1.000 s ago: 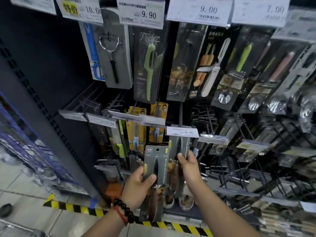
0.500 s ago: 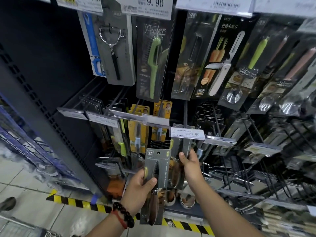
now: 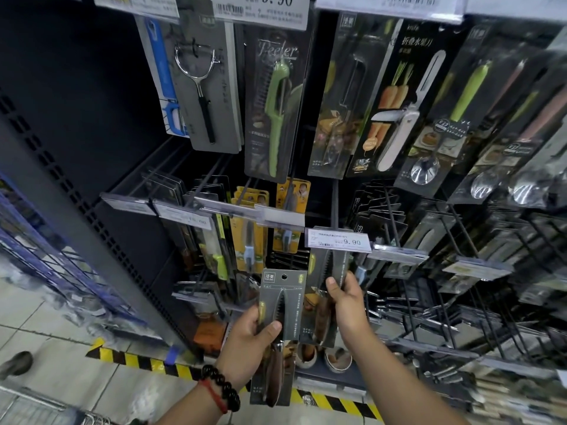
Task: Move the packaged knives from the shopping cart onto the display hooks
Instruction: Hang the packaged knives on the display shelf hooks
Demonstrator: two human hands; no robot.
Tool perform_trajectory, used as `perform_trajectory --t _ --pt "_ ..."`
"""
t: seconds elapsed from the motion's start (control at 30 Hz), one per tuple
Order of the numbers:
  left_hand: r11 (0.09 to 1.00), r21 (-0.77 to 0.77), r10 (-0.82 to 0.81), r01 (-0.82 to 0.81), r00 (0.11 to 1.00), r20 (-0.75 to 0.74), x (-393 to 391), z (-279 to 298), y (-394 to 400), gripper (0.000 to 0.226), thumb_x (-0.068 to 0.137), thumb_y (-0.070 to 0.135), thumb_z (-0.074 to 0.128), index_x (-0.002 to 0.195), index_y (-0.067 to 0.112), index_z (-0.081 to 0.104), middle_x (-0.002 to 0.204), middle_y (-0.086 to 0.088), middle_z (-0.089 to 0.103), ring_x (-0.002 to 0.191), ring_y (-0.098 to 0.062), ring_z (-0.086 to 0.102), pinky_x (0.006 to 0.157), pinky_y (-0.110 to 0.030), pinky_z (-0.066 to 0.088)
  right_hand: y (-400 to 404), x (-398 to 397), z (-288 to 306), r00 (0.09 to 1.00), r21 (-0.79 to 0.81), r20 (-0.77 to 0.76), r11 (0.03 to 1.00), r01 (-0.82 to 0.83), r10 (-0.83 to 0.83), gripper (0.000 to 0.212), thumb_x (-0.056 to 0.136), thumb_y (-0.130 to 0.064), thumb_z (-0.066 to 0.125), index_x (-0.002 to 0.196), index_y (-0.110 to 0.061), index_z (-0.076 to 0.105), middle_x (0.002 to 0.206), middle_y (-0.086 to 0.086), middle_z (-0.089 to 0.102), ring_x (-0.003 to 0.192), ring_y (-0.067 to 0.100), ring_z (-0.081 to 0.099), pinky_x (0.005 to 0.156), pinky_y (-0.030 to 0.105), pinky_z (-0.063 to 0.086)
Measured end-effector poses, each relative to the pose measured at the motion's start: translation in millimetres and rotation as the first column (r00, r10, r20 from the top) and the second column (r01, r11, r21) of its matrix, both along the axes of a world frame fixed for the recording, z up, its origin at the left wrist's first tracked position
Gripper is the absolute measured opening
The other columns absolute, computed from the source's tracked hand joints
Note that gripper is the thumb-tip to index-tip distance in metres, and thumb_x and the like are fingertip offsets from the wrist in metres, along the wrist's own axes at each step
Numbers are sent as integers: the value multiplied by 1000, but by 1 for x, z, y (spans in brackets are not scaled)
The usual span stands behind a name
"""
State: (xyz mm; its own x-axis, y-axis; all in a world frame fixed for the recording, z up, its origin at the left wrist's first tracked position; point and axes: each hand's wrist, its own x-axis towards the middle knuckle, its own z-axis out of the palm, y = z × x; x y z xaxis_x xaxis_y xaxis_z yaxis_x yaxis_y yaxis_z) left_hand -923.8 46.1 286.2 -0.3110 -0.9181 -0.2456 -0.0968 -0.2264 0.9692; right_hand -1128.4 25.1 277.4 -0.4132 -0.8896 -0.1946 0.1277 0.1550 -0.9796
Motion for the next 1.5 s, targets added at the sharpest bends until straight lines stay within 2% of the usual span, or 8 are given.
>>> perform_trajectory --t 0.2,0.3,0.43,0.67,0.77,0.9,1.17,1.5 --pt "1000 16 -13 13 1000 19 1 1 3 30 95 17 58 121 33 57 117 21 66 114 -1 59 100 -27 45 -11 -4 -8 1000 2 2 1000 -9 9 32 97 -21 57 127 -10 55 125 8 64 116 22 60 102 39 46" --pt "1000 22 -13 13 1000 21 4 -1 4 35 94 23 59 129 30 54 125 18 63 118 -2 56 105 -33 43 -27 -15 -30 999 41 -18 998 -38 39 74 81 -55 64 137 -11 43 149 13 44 137 32 42 113 53 34" --pt "1000 29 -5 4 1000 21 9 -3 7 32 95 19 58 126 29 56 122 16 65 116 -4 58 104 -34 44 -41 -14 -8 999 121 -9 992 -35 36 62 98 -38 53 149 -11 28 157 5 31 143 27 32 117 49 26" --pt "1000 28 -12 11 1000 28 8 -6 9 29 95 17 58 123 27 58 120 13 67 115 -7 60 104 -37 45 -71 -27 2 993 250 -113 968 7 22 44 104 -27 41 147 -19 34 144 5 46 131 30 43 109 44 32" --pt "1000 14 -24 24 999 35 3 -5 7 28 95 16 58 121 26 59 118 12 68 113 -7 61 104 -37 46 -74 -30 2 992 275 -122 959 68 -35 31 102 -32 43 128 -18 48 115 4 60 110 26 55 101 40 37" --pt "998 9 -62 62 997 38 -3 -3 5 25 96 15 57 119 25 60 116 12 68 111 -6 62 102 -36 47 -62 -30 -5 980 301 -170 942 148 -100 42 101 -39 44 133 -13 44 122 10 55 115 31 52 99 42 39" --pt "996 -13 -90 90 996 8 -20 1 -5 26 95 8 56 113 26 61 109 18 70 105 -1 63 87 -19 49 24 8 -6 982 117 180 992 36 -57 22 101 -19 47 106 -4 63 93 16 65 80 27 59 69 37 47" --pt "987 -45 -153 152 988 -15 -38 5 -6 25 94 9 58 114 25 61 109 13 70 104 -2 63 87 -19 49 45 27 21 994 -31 71 996 -86 88 33 84 -32 73 100 -3 71 102 25 70 95 33 66 90 48 51"
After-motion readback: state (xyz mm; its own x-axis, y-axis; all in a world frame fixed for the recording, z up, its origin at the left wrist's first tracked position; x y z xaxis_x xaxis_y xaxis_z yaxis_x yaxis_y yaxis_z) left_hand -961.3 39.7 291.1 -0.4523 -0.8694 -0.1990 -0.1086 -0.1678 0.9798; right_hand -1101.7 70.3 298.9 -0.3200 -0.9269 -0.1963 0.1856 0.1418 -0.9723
